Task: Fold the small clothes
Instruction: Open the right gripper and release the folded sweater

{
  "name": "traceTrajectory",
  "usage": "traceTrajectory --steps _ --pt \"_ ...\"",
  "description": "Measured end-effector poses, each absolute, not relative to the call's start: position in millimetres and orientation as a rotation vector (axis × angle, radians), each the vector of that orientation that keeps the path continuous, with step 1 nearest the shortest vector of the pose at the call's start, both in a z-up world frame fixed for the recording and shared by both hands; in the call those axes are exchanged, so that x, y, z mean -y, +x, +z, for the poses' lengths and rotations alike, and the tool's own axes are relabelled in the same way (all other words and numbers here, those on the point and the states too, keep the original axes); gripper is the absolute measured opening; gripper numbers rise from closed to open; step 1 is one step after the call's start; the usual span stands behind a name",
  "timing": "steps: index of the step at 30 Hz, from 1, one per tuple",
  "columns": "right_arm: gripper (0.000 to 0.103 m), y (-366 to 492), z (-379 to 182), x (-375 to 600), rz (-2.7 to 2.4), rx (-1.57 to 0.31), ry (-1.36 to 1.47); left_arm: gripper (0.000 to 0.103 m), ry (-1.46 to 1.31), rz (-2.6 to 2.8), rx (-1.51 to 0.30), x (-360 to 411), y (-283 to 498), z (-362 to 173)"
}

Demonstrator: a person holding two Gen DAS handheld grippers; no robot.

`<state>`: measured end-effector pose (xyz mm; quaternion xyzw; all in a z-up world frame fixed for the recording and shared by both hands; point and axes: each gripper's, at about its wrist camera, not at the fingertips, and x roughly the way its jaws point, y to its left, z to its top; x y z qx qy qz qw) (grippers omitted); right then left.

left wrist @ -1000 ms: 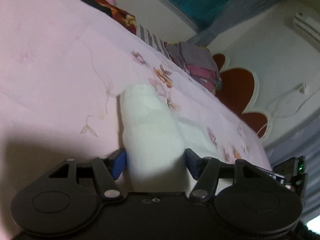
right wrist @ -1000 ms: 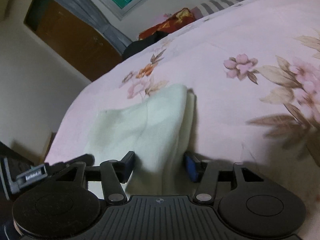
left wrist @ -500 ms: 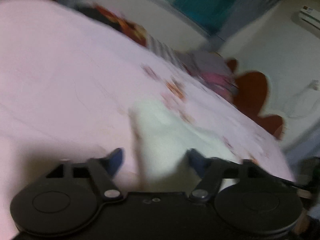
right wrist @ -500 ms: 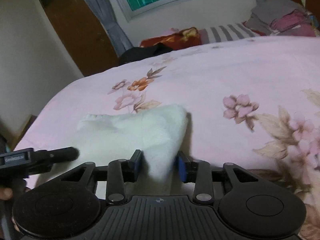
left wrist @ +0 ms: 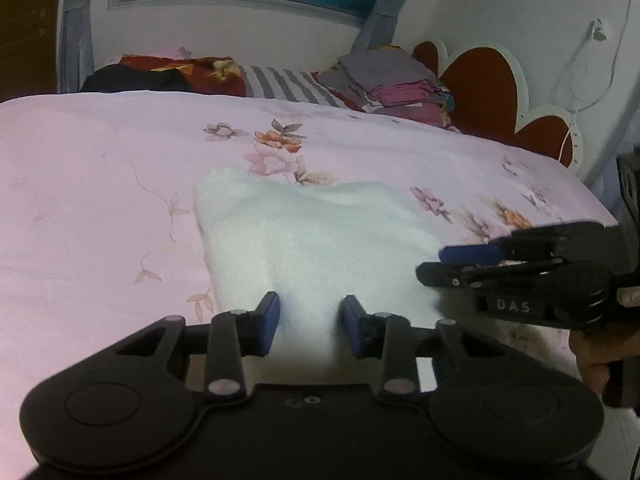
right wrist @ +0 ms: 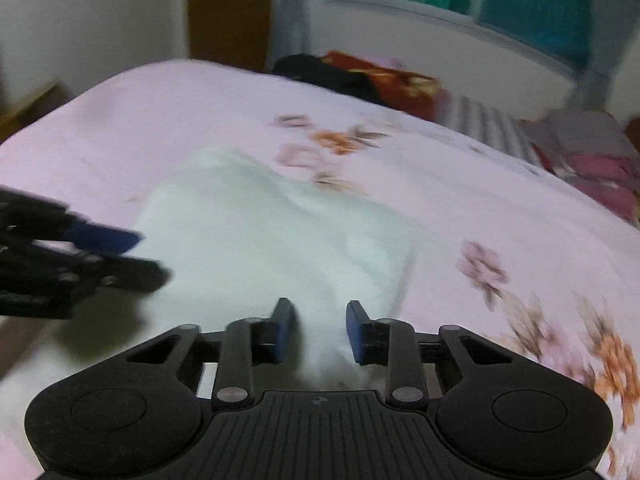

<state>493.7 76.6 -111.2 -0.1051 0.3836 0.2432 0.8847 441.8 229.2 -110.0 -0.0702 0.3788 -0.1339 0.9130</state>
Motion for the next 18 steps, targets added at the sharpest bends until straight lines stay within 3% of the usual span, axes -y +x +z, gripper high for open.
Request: traceTrajectory --steps 6,11,18 --pt "0.029 456 -83 -63 0.556 -0.75 -0.159 0.03 -0.099 -0.262 -0.759 -222 399 -109" --pt "0.029 427 -117 -74 0.515 -0.869 -0.283 0.03 -0.033 -0.175 -0.813 -206 388 -115" --pt "0.029 422 -95 -54 0.496 -0.828 -0.132 0.029 -0.013 -0.121 -0.795 -199 355 -100"
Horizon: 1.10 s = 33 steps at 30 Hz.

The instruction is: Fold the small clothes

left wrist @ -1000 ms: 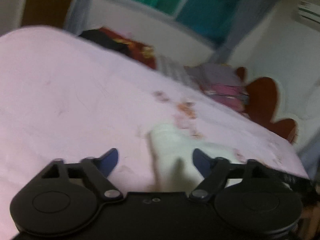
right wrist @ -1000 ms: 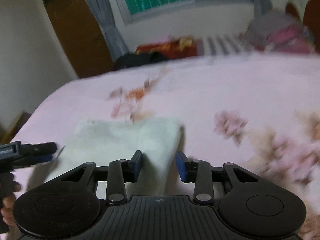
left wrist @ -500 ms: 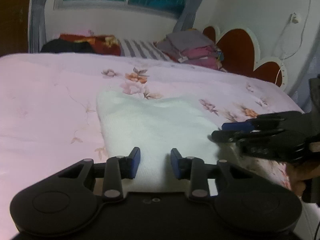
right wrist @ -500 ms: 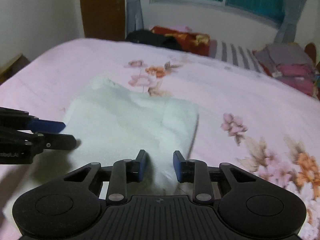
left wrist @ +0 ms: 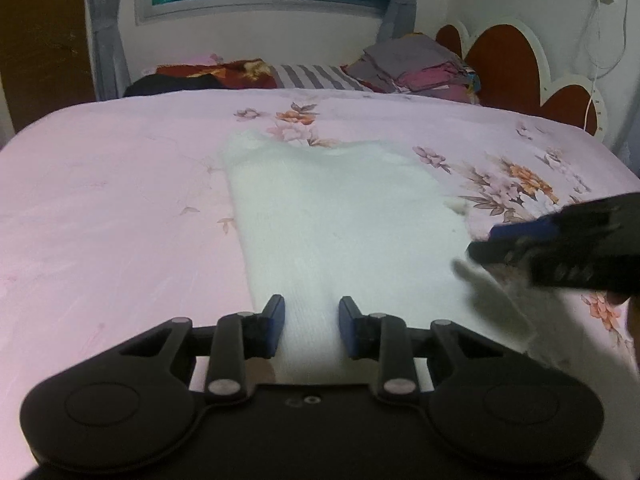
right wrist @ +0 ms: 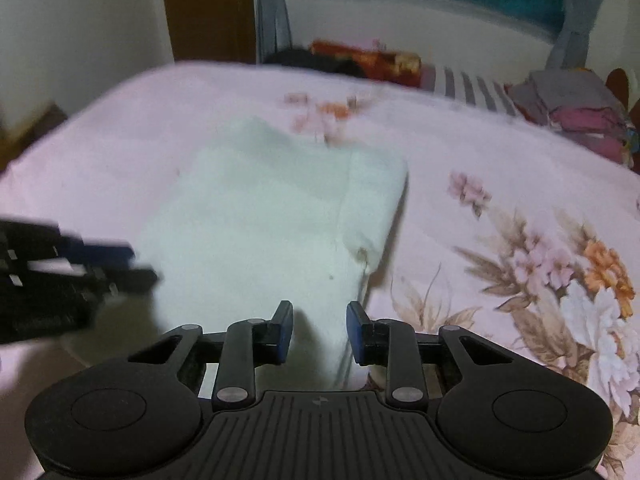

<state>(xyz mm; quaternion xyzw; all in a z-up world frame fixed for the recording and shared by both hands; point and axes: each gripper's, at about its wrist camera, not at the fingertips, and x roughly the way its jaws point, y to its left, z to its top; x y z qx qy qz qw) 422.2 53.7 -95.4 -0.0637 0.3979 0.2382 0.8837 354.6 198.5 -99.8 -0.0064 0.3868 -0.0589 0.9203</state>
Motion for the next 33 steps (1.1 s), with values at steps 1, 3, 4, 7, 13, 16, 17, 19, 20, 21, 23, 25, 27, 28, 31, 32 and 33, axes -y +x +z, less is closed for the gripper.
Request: traceTrajectory --steps 1,3,4,7,13,16,17,19,20,21,23,25,27,28,31,32,33 --pt "0.029 418 -89 -49 0.494 -0.811 -0.115 0.029 -0.011 -0.111 -0.788 -197 348 -96" --pt "0.029 407 -78 -38 0.497 -0.786 -0.064 0.028 -0.006 -0.084 -0.775 -193 341 -89" --pt "0.029 399 -71 -32 0.503 -0.778 -0.04 0.028 -0.005 -0.073 -0.76 -190 332 -82" --pt "0.029 374 -52 -18 0.52 -0.753 0.01 0.031 -0.012 -0.065 -0.723 -180 306 -66" --pt "0.03 301 -17 9 0.534 -0.702 0.035 0.038 -0.009 -0.048 -0.667 -152 240 -42" --pt "0.03 267 -11 21 0.523 -0.694 0.024 0.051 -0.028 -0.021 -0.65 -143 207 -34" --pt "0.03 257 -9 25 0.52 -0.692 0.024 0.055 -0.03 -0.012 -0.639 -140 196 -31" --pt "0.03 236 -6 35 0.516 -0.694 0.029 0.08 -0.023 0.01 -0.617 -134 176 -25" --pt "0.03 227 -5 38 0.513 -0.693 0.028 0.089 -0.021 0.021 -0.6 -132 167 -21" --pt "0.04 218 -4 42 0.505 -0.689 0.026 0.103 -0.015 0.029 -0.586 -129 157 -17" --pt "0.103 200 -2 48 0.472 -0.669 0.025 0.103 0.011 0.037 -0.574 -120 140 -11" --pt "0.103 181 0 51 0.441 -0.638 -0.002 0.103 0.034 0.051 -0.582 -112 124 -7" --pt "0.103 169 -1 49 0.388 -0.663 -0.049 0.103 0.047 0.064 -0.596 -105 109 -7" --pt "0.103 161 -1 50 0.365 -0.661 -0.057 0.103 0.043 0.082 -0.589 -103 99 -6" --pt "0.103 133 1 55 0.332 -0.642 -0.034 0.103 0.03 0.09 -0.562 -99 73 -3" --pt "0.103 123 2 57 0.34 -0.636 -0.019 0.103 0.021 0.098 -0.555 -98 66 -2" --pt "0.103 113 2 59 0.35 -0.63 -0.009 0.103 0.009 0.092 -0.55 -98 60 -1"
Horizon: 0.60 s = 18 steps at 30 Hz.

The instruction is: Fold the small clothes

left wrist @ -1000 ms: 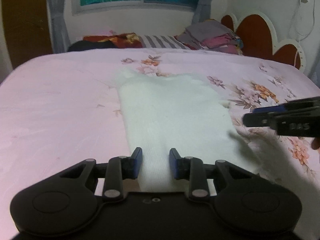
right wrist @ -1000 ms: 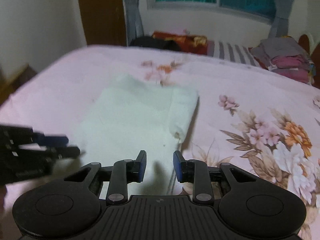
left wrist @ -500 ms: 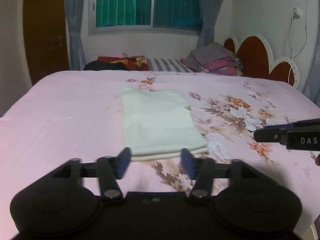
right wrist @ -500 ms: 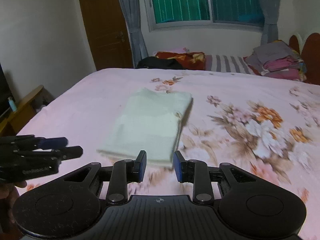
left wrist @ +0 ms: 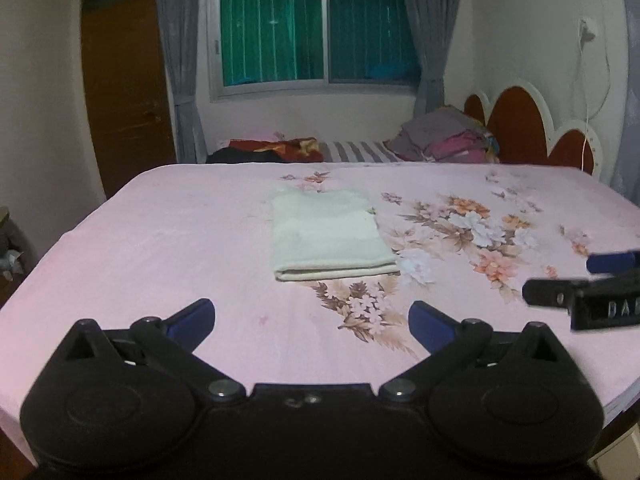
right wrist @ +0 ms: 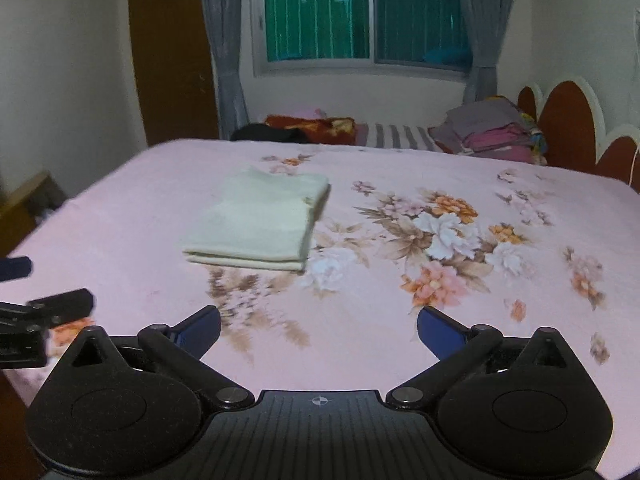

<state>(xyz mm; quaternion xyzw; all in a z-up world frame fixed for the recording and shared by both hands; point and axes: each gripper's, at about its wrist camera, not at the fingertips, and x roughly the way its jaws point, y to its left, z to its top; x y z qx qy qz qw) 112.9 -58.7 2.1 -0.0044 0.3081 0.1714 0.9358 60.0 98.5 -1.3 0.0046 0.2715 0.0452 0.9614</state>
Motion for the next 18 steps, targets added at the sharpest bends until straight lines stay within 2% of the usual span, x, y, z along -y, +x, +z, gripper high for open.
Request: traceTrajectory --steps 6,18 --pt "0.103 71 14 59 0.335 -0.565 -0.017 0.103 -0.019 0.097 -0.525 -97 41 3" --pt "0.103 61 25 71 0.333 -0.531 0.001 0.103 -0.03 0.09 -0.488 -91 31 13"
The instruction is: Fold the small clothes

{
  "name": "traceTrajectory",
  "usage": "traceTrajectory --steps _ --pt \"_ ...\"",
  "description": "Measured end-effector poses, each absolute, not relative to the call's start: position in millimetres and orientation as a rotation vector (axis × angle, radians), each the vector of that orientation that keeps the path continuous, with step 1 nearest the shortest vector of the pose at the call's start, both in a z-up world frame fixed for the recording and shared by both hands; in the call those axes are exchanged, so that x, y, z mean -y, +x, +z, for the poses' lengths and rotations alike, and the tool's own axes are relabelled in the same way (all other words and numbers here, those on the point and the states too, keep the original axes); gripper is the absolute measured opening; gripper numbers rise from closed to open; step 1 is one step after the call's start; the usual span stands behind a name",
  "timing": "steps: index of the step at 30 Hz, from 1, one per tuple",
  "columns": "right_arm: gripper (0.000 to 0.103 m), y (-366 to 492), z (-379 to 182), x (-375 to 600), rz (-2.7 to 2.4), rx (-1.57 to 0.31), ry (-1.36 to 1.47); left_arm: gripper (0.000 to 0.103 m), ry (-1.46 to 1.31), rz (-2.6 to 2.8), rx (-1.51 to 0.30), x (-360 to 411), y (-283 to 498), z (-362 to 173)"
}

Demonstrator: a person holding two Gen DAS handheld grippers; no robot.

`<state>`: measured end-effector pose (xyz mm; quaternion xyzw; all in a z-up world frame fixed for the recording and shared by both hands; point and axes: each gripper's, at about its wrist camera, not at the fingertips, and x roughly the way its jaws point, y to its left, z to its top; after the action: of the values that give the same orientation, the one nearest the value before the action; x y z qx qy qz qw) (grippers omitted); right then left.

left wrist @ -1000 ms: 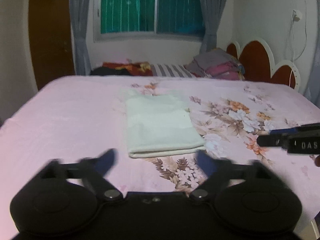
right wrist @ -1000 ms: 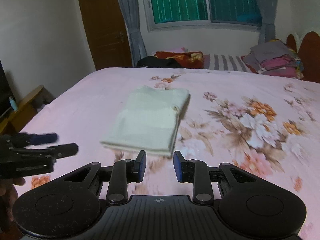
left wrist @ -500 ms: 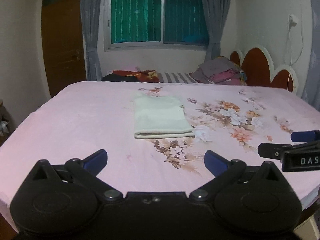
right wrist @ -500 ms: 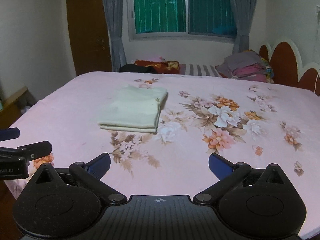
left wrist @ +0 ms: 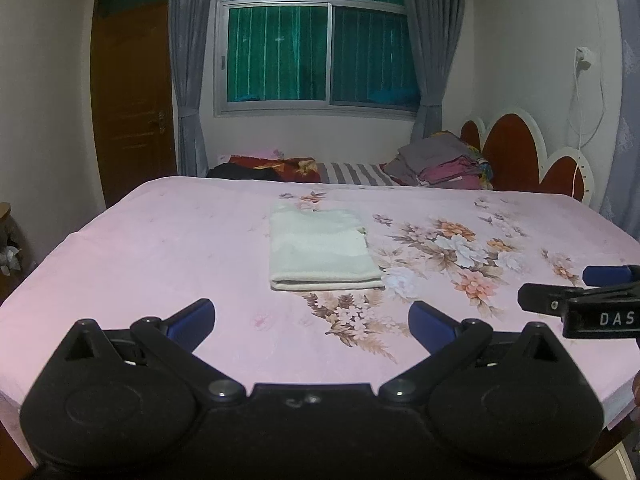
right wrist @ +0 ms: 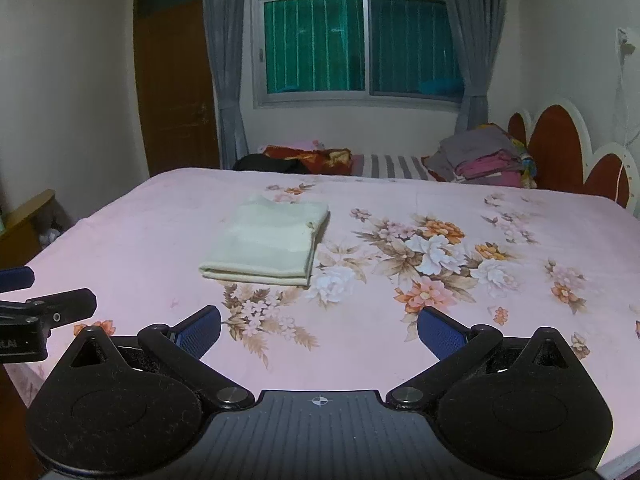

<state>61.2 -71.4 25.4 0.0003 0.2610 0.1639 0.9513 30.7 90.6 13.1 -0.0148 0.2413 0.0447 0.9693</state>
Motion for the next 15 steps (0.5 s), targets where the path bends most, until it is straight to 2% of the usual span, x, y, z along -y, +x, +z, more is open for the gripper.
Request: traceTrajectory --steps 15 --pt "0.103 58.9 28.4 80.9 0.31 -0.532 0.026 0.103 -0.019 0.069 -0.491 -85.0 34.4 14.3"
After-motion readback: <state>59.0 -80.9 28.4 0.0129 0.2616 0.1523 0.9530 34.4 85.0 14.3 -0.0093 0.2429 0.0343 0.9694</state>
